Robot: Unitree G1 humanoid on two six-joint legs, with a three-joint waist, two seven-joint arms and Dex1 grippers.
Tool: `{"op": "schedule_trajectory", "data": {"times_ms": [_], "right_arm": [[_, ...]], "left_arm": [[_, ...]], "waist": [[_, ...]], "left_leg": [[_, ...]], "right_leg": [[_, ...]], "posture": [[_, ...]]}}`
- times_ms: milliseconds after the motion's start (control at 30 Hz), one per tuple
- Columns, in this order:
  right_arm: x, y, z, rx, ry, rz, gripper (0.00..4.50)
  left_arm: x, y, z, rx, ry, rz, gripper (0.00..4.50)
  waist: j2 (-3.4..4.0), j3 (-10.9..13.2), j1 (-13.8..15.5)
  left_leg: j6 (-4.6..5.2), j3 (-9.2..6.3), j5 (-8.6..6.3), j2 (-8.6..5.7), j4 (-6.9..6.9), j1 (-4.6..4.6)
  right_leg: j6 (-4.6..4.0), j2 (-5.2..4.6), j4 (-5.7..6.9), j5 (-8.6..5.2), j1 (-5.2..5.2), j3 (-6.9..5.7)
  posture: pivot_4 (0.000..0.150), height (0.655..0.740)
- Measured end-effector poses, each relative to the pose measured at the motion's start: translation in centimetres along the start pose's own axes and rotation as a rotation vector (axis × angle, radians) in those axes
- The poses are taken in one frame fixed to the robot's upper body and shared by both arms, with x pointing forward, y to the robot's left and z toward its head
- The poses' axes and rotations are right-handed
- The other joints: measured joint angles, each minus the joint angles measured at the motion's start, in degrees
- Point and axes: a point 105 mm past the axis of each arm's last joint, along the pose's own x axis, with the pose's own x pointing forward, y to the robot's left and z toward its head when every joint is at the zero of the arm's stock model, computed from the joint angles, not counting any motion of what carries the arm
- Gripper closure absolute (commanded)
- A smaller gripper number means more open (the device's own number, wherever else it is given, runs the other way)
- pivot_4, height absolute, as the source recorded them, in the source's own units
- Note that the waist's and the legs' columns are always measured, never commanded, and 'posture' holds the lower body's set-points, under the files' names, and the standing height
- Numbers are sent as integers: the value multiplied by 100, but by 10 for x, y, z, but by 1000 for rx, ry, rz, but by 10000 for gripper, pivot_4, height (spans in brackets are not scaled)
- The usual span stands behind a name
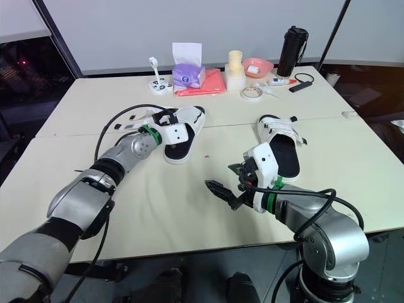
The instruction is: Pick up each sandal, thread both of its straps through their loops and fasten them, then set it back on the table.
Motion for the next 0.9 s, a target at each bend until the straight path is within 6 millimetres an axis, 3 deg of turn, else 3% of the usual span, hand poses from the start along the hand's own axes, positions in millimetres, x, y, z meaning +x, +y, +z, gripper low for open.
{"op": "schedule_trajectory", "data": {"times_ms": [33,133,200,367,667,900], "right_arm": [[0,0,-2,4,2,-8,0],[-1,-4,-4,12,9,-43,0],[0,-5,-4,14,7,-57,0],[-1,-6,-4,11,3,-78,0],[-1,-5,-2,0,-2,-80,0],[-1,-4,-2,-8,0,-75,0]], "left_arm": [[2,-1,1,28,11,9,463],[5,-2,3,66,43,36,8901],[6,-4,1,83,66,38,17341],[6,-7,-7,85,134,40,43339],[5,-3,-12,82,152,50,44502],[-2,-2,-8,-17,33,42,44502]], "waist": [[0,0,-7],[-1,0,-19],[-1,0,-18],[-3,1,-9],[-5,-2,-15],[-6,-2,-15]], "left_leg": [[0,0,0,0,0,0],[0,0,0,0,-1,0],[0,0,0,0,-1,0],[0,0,0,0,0,0],[0,0,0,1,5,3],[-1,1,0,1,3,1]], "right_leg": [[1,0,2,-1,0,0],[1,0,4,-1,-3,0],[1,0,5,-1,-4,0],[1,0,5,-1,-2,0],[1,0,12,-1,0,0],[1,0,10,-1,-5,2]], "posture": [[1500,7400],[1500,7400],[1500,7400],[1500,7400],[1500,7400],[1500,7400]]}}
